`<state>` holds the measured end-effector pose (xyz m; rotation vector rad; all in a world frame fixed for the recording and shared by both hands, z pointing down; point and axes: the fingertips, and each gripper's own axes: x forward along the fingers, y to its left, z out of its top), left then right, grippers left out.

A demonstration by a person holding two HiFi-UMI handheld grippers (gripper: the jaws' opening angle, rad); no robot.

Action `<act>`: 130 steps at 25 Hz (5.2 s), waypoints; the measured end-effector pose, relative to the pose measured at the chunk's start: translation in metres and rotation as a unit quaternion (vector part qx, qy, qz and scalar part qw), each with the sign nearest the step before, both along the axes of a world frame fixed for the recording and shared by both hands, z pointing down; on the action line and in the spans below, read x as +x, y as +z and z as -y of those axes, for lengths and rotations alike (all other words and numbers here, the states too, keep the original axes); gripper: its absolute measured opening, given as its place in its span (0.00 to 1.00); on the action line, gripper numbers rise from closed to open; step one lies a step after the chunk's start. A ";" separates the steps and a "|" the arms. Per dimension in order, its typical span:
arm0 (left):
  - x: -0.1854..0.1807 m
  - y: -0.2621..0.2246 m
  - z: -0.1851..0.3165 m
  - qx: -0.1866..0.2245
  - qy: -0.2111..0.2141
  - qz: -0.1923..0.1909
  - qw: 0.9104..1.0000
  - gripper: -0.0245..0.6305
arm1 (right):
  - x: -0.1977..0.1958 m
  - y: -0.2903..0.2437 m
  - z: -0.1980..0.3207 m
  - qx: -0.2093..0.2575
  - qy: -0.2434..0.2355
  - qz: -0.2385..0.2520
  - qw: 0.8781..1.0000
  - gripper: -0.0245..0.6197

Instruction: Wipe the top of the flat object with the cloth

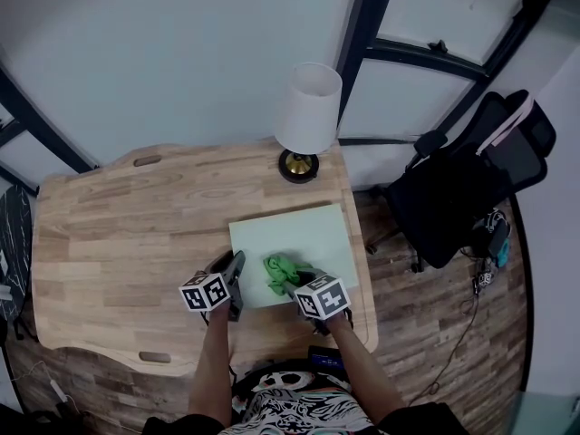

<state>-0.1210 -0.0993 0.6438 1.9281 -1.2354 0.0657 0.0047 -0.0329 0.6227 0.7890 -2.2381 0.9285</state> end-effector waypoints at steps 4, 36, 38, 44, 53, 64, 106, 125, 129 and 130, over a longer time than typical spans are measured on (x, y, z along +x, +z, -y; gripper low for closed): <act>0.000 0.000 0.000 0.000 0.000 -0.002 1.000 0.26 | 0.006 0.001 0.002 -0.002 0.008 0.003 1.000 0.22; 0.000 0.000 0.000 -0.001 -0.001 -0.008 1.000 0.26 | 0.070 0.001 0.020 -0.012 0.096 0.012 0.995 0.22; 0.000 0.000 0.000 -0.001 -0.001 -0.008 1.000 0.26 | 0.073 0.001 0.020 -0.012 0.101 0.013 0.995 0.22; 0.001 0.000 0.000 0.000 0.000 -0.007 1.000 0.26 | 0.081 0.001 0.020 -0.011 0.113 0.016 0.993 0.22; 0.001 0.000 0.000 0.002 0.003 -0.006 1.000 0.26 | 0.097 0.000 0.020 -0.018 0.141 0.027 0.989 0.22; 0.001 0.000 0.000 0.001 0.003 -0.003 1.000 0.26 | 0.118 0.002 0.019 -0.018 0.170 0.038 0.985 0.22; 0.005 -0.002 -0.002 0.004 0.012 0.005 1.000 0.26 | 0.145 -0.003 0.047 0.034 0.188 -0.059 0.980 0.22; 0.007 -0.004 -0.004 0.003 0.016 -0.006 1.000 0.26 | 0.143 -0.007 0.085 0.044 0.184 -0.073 0.979 0.22; 0.008 -0.005 -0.003 0.004 0.018 -0.008 1.000 0.26 | 0.143 -0.007 0.091 0.047 0.183 -0.075 0.979 0.22; 0.008 -0.005 -0.003 0.004 0.018 -0.008 1.000 0.26 | 0.143 -0.007 0.093 0.047 0.182 -0.075 0.979 0.22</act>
